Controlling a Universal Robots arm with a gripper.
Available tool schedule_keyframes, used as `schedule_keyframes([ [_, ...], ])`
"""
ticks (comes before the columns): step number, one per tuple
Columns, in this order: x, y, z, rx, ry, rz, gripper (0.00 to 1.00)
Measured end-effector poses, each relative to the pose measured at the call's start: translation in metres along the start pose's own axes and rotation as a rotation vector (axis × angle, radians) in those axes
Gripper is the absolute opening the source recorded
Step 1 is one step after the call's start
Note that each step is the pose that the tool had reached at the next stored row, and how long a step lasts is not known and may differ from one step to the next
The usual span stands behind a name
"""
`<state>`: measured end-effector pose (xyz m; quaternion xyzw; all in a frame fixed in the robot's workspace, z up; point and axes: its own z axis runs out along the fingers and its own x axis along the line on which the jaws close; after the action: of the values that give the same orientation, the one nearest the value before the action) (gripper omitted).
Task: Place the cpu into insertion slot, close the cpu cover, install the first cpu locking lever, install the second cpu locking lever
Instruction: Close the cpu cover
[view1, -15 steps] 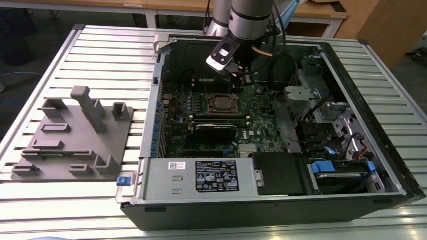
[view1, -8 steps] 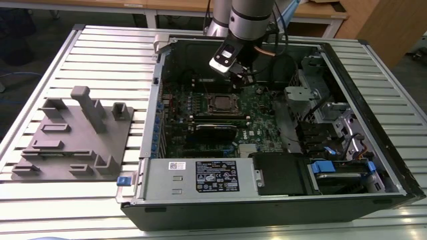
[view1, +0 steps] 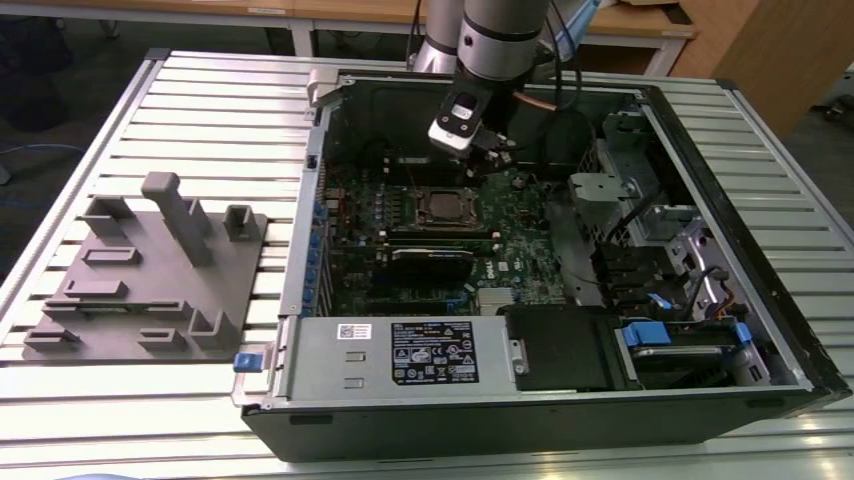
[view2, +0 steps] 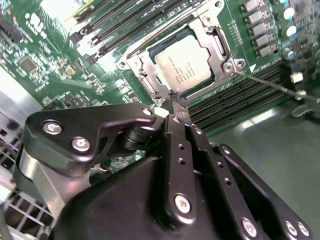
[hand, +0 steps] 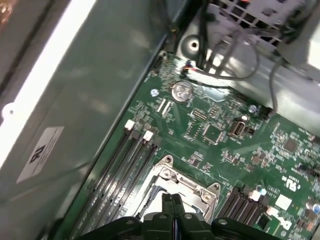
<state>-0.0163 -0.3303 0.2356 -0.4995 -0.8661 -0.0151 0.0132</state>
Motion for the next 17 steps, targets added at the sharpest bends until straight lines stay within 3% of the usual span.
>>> schedule_keyframes([
  [14,0.0000,0.0000,0.0001,0.0093,0.0031,-0.243,0.11],
  [17,0.0000,0.0000,0.0001,0.0104,0.0035,-0.275,0.11],
])
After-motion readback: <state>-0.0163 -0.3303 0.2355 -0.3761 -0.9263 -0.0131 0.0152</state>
